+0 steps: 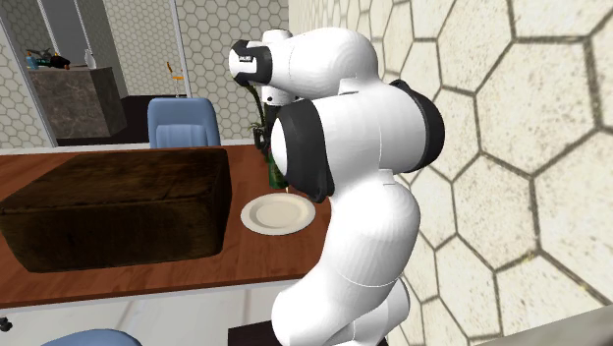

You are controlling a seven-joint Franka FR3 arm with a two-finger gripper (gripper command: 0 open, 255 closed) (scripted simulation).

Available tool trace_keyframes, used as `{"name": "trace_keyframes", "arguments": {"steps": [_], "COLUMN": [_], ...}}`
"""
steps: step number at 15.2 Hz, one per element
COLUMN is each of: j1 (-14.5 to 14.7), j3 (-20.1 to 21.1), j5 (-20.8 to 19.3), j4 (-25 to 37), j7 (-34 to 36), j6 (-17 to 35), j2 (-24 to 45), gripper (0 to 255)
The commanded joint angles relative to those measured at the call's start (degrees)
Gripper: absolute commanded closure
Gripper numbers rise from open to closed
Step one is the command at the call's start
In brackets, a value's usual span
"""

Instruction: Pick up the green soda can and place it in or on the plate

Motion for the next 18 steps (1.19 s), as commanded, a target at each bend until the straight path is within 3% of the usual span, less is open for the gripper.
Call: {"name": "trace_keyframes", "arguments": {"steps": [1,18], "j1": [0.26,0.35], "j3": [0.48,0.70], "j5": [0.17,0.41], "j4": [-0.58,-14.34], "j7": [0.72,0.05], "j6": [1.10,14.57], "j2": [0.46,0.20], "gripper": [255,255]}}
